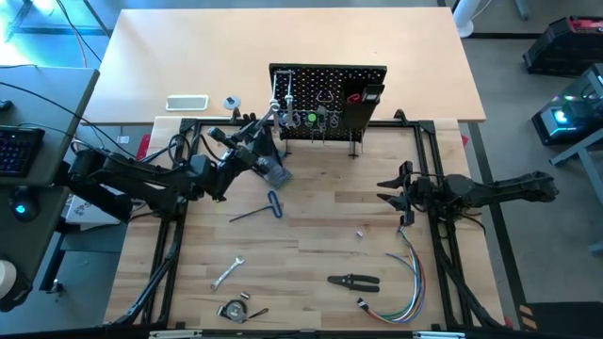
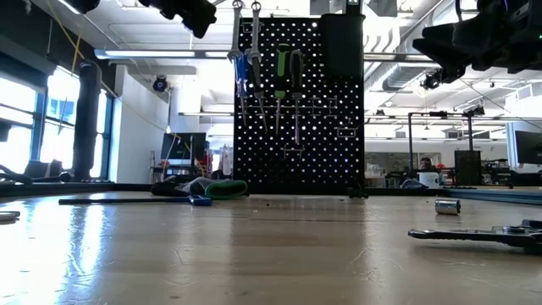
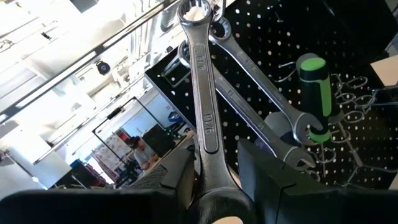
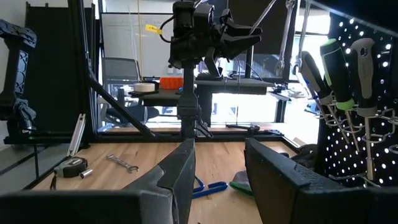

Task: Hang tools onto peg board
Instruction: Hang the silver wrench on the pegboard

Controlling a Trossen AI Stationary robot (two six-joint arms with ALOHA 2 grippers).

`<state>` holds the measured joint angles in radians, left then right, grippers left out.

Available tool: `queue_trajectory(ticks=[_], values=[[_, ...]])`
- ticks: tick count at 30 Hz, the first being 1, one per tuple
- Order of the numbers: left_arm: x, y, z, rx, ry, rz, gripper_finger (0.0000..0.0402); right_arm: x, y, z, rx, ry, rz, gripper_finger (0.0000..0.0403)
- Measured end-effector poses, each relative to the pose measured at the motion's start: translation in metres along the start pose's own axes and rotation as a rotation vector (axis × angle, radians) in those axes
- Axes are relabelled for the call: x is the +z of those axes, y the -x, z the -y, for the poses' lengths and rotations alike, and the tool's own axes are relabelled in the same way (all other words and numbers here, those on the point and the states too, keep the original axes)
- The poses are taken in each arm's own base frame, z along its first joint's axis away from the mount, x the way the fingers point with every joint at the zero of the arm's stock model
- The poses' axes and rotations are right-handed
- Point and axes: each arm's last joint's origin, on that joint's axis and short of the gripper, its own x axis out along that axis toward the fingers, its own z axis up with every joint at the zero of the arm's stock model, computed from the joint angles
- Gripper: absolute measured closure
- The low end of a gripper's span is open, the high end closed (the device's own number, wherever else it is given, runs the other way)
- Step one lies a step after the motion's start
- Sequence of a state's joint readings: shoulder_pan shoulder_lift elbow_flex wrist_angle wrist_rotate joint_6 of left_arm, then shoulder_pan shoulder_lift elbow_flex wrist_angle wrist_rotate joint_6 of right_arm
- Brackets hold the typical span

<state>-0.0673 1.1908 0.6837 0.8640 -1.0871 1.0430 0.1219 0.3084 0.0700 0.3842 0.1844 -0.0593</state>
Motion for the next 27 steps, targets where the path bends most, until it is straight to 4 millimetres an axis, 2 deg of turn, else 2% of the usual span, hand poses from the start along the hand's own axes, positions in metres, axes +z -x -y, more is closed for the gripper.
queue_trajectory(ticks=[10, 27], values=[[-0.018, 0.0, 0.004, 0.007, 0.028, -0.019, 0.0304, -0.001, 0.0, 0.0, 0.001, 0.001, -0.007, 0.0269], [-0.026, -0.02, -0.006, 0.036, 0.079, 0.036, 0.0304, -0.001, 0.0, 0.0, -0.006, 0.001, -0.007, 0.0269]])
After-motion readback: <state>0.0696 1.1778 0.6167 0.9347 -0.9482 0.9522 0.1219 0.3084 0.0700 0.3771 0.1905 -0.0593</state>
